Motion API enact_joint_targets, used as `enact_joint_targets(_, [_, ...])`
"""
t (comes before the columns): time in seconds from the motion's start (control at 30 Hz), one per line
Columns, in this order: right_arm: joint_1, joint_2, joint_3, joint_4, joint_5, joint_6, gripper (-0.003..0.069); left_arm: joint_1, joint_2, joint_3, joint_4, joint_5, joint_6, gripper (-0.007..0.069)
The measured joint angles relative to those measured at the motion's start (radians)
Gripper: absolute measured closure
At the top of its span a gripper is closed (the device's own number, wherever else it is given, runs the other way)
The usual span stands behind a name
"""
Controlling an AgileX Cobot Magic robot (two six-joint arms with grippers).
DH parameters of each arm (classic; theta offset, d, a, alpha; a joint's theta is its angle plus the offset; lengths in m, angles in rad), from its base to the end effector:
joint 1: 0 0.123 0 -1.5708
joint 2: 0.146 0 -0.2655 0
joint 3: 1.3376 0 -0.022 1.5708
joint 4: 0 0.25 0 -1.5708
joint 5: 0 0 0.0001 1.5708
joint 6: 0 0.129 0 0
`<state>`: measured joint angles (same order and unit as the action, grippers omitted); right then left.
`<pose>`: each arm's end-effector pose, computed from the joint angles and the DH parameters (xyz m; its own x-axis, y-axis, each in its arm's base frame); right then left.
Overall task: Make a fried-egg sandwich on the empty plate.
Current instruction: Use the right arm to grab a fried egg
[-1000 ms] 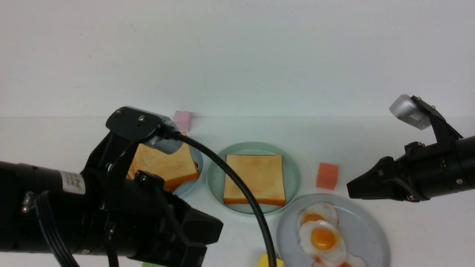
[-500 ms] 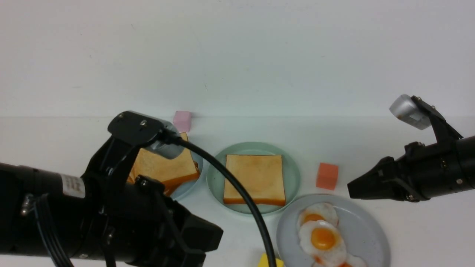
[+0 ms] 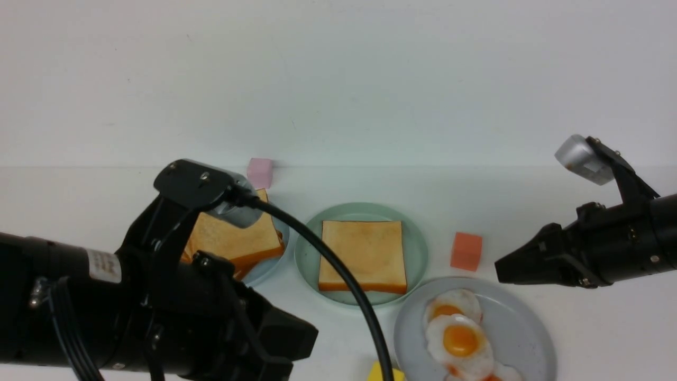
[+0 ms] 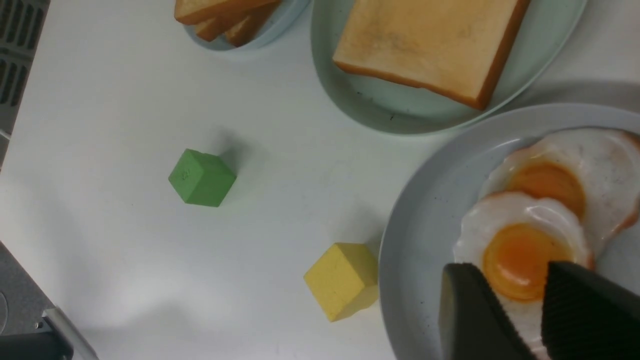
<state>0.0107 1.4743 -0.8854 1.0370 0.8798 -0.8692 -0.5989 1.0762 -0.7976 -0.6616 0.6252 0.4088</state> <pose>0.2896 0.0887 0.2034 -0.8526 -0.0436 -0.5208 -0.3759 0.7435 0.5531 0.1805 -0.1794 0.2681 -0.6470 0.2679 -0.7139 0.6598 0.6660 -0.3481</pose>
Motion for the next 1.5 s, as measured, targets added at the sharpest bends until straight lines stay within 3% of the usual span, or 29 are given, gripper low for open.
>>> enact_joint_targets(1.5, [0.000, 0.000, 0.000, 0.000, -0.001, 0.000, 0.0414, 0.000, 0.000, 0.000, 0.000, 0.000, 0.001, 0.0522])
